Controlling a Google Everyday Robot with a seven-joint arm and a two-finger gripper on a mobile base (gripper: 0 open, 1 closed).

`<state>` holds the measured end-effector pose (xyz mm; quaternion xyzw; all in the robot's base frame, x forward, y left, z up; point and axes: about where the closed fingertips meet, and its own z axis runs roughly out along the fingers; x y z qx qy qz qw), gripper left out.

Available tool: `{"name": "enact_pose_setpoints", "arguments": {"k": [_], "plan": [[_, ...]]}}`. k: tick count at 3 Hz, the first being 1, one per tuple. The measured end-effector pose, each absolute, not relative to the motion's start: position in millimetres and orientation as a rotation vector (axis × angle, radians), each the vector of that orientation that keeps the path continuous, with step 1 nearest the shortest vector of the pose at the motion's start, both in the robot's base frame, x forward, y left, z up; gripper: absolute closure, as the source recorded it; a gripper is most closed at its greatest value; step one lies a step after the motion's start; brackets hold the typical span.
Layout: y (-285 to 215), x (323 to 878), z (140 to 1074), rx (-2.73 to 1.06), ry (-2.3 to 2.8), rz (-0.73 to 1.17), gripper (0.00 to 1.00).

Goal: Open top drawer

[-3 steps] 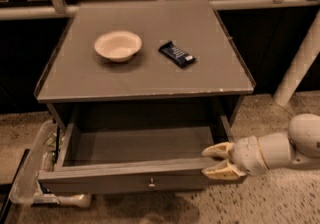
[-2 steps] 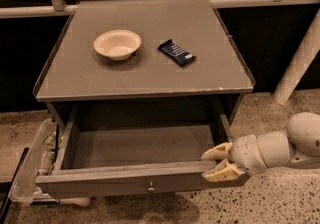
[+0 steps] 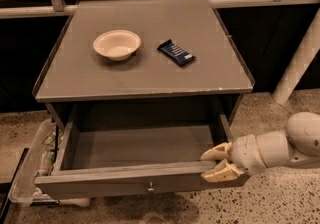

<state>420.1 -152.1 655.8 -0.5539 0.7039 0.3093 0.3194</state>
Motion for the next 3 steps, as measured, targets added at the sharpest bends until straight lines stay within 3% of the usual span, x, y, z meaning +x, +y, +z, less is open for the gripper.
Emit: {"name": "enact_pose_setpoints", "arguments": {"k": [1, 2, 3], "plan": [[-152.0, 420.0, 655.8, -1.456, 1.851, 0.813, 0.35], [-153.8, 405.5, 653.1, -1.464, 1.835, 0.816, 0.37], [-150.8, 382.7, 650.1, -1.462, 1.799, 0.816, 0.60]]}}
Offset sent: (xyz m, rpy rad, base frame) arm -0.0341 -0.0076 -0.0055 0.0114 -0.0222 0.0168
